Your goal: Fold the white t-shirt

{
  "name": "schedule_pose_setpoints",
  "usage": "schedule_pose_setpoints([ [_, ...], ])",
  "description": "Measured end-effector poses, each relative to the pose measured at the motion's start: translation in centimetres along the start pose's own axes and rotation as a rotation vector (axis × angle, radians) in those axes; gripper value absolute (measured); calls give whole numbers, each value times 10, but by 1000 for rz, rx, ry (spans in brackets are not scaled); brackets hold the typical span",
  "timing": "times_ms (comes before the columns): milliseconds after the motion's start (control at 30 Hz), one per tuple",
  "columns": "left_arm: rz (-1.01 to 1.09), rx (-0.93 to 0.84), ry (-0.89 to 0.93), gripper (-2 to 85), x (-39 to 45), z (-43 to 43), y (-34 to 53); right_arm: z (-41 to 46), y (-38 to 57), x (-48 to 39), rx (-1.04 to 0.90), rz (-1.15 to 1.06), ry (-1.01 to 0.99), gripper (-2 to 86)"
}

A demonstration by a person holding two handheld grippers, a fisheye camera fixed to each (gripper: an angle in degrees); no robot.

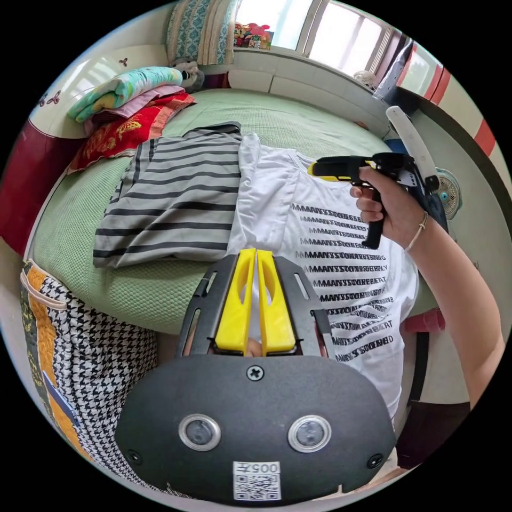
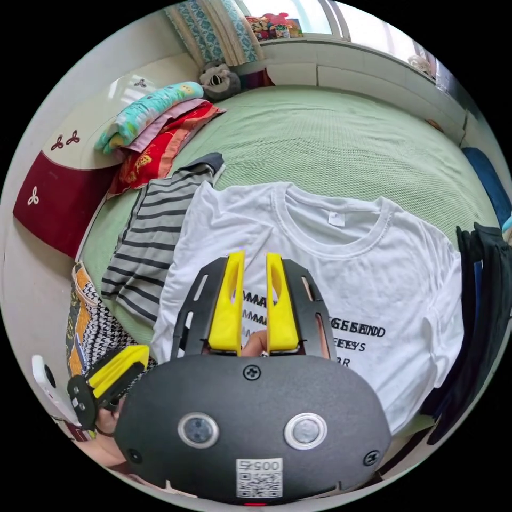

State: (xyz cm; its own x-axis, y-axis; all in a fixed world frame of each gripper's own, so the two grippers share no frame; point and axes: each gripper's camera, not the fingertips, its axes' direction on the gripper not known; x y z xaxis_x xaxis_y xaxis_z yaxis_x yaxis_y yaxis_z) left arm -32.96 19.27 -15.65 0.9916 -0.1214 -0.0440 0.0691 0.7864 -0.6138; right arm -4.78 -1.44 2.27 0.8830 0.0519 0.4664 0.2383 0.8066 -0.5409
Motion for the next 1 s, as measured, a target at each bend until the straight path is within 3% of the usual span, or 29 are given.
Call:
schedule_pose_setpoints([
  [400,-27,-61,-28,-5,2,42,-31,53,-42,16,-2,54,-58,61],
  [667,-27,-56,36,-6,-6,53,-37,27,-39,19,79,-4,16,-6],
  [900,-17,-50,47,-6,1,45,-36,30,-37,25,7,17,55,24],
  [1000,-29,-26,60,-6,-1,38,-34,15,-14,2,26,-116,-63,55],
])
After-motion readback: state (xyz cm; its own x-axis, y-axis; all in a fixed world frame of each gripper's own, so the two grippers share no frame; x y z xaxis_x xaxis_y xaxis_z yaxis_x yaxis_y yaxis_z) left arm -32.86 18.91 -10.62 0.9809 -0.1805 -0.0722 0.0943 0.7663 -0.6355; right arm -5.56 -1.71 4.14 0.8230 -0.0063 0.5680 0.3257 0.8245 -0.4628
